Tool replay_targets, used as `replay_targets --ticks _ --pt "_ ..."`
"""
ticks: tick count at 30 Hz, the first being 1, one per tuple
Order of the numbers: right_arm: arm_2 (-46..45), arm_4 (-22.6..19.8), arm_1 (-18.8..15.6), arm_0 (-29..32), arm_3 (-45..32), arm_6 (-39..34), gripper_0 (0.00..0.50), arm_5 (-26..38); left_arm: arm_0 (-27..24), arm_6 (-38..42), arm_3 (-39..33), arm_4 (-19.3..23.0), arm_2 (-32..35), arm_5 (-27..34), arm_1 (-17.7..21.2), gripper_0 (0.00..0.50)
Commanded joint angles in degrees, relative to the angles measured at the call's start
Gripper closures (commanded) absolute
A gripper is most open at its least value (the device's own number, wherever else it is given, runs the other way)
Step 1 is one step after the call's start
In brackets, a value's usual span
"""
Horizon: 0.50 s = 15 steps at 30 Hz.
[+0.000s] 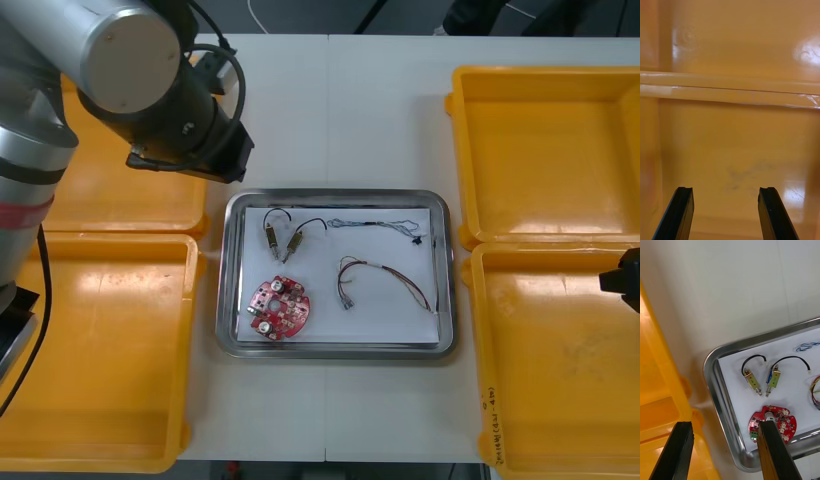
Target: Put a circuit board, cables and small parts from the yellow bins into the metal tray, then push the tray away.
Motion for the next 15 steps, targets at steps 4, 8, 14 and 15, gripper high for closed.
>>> replay_targets --ticks 4,8,14,15 --pt "9.4 -2.0 -1.5 -6.3 -4.1 -0.4 0.000 0.2 6.8 5.5 -6.7 1.0 5.8 0.4 6.1 0.000" --pt "13.4 -3.8 -1.5 -9.7 -4.1 -0.4 0.000 0.2 10.1 5.4 -8.6 1.9 8.1 0.4 8.0 0.000" --pt "21.4 -4.9 -1.5 -14.5 -4.2 -0.4 0.000 0.2 14.7 4.0 -10.7 4.7 12.5 0.4 11.4 0.000" --pt "23.1 -4.9 -1.5 -15.6 -4.1 -0.6 0.000 0.2 15.5 3.8 -11.0 5.1 13.4 0.4 11.9 0.000"
